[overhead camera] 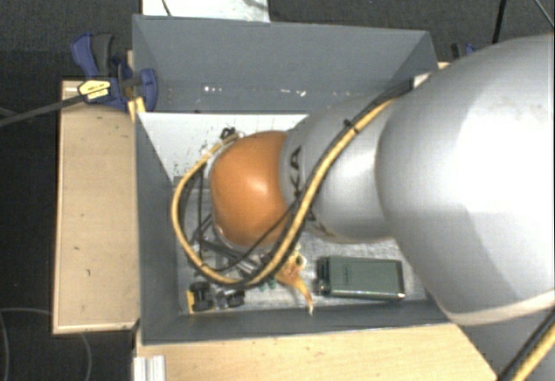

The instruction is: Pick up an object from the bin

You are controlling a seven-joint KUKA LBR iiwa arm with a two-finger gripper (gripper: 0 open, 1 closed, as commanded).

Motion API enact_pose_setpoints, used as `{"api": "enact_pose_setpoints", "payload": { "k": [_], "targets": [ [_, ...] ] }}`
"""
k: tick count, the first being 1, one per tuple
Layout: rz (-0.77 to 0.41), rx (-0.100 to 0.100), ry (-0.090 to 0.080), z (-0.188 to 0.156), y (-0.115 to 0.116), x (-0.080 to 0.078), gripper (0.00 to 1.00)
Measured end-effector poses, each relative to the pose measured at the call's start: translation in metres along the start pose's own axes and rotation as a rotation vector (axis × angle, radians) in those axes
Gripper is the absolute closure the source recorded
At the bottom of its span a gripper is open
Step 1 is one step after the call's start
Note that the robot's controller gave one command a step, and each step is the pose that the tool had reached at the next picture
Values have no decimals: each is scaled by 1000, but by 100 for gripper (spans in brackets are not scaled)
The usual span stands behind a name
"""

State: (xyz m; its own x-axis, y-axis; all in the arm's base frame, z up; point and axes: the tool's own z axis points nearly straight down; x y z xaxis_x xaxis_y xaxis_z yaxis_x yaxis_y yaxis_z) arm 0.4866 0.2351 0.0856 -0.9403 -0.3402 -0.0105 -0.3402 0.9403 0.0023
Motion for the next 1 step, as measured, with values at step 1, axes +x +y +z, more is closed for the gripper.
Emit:
{"api": "enact_pose_setpoints", "payload": {
  "k": [1],
  "targets": [
    [2, 0, 0, 0, 0, 0, 100]
  ]
}}
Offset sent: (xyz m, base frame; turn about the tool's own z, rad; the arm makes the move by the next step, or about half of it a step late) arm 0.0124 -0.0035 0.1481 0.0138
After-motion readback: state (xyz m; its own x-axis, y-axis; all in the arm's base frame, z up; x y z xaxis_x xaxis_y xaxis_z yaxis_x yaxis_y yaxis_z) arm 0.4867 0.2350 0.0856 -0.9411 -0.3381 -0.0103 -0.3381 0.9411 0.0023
